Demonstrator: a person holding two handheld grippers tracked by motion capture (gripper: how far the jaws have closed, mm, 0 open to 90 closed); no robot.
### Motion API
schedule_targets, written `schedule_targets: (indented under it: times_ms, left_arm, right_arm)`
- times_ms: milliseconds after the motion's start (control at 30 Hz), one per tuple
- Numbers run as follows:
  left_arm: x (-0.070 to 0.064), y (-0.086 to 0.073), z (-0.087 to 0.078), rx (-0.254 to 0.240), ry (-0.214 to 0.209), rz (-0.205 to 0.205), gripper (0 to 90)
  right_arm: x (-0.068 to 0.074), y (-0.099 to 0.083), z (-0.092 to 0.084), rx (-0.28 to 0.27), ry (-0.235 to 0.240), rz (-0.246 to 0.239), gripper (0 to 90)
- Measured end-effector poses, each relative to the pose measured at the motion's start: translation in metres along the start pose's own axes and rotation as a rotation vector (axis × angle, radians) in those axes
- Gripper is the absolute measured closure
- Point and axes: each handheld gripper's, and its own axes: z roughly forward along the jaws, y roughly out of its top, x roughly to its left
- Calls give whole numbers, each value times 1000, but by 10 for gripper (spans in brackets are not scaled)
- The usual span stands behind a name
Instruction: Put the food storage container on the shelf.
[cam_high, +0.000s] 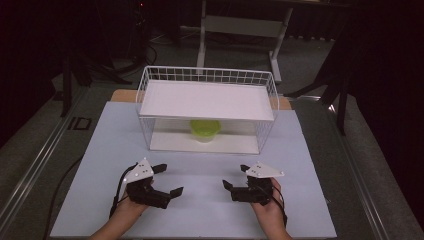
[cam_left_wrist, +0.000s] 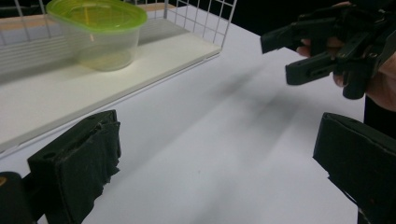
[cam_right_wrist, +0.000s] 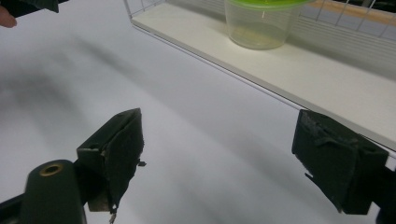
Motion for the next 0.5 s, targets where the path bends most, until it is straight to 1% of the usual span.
schedule_targets:
  times_ms: [100,200,367,500]
  left_arm:
    - [2,-3,-7,3,11,-8,16]
    - [4,-6,-14,5,24,-9,16]
    - [5,-11,-24,12,44,-11,16]
    - [6,-15,-30,18,52,-8,16]
  right_arm:
    - [-1,-1,-7,-11,-7,1,164]
    - [-2,-4,-14,-7,-11,3,164]
    - [-5,-12,-20,16,-20,13,163]
    - [-4,-16,-25,33,-35,-10,160]
